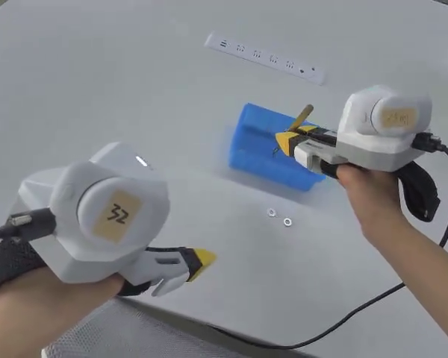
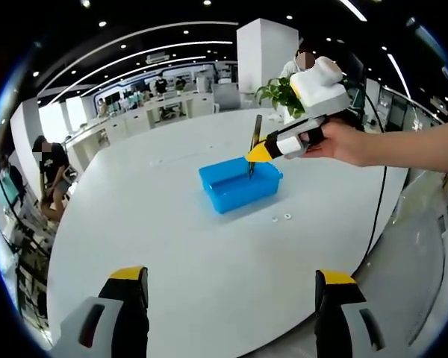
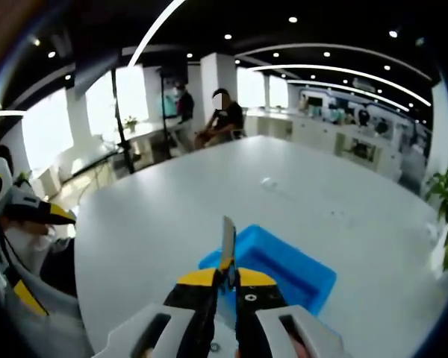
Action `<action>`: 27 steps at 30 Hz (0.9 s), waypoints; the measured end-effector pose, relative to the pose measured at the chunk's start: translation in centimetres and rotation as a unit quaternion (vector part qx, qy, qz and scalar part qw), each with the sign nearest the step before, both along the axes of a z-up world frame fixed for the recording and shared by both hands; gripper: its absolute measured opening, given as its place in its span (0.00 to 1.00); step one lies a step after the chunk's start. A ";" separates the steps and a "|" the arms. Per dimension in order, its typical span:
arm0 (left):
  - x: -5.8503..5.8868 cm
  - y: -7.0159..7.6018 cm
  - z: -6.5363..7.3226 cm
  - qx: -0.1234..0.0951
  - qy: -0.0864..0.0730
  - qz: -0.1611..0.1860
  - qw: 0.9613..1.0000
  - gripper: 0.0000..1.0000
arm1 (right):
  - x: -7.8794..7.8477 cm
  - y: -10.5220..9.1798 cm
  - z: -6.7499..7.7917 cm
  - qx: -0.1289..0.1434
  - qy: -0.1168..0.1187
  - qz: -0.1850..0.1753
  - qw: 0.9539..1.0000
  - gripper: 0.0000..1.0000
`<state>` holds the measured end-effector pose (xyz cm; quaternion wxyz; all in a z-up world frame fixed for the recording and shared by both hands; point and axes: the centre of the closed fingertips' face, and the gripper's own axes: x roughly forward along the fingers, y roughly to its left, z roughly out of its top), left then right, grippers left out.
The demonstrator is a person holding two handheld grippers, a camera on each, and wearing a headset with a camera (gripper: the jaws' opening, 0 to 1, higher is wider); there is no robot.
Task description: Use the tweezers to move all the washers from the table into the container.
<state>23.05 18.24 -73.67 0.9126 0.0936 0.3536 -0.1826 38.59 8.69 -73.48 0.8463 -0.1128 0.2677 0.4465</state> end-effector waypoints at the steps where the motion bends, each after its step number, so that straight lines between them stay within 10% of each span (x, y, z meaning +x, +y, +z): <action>1: 0.0 0.0 0.1 -0.001 -0.001 0.002 1.000 0.95 | -0.5 0.0 0.0 -0.001 0.000 0.002 1.000 0.05; 11: 0.0 0.0 0.5 0.006 -0.010 0.005 1.000 0.95 | -3.3 -1.3 -1.6 -0.011 0.012 -0.012 1.000 0.05; 27: 0.3 0.4 0.8 0.003 -0.019 0.002 1.000 0.94 | -2.7 -2.9 -4.6 -0.017 0.047 -0.056 0.997 0.05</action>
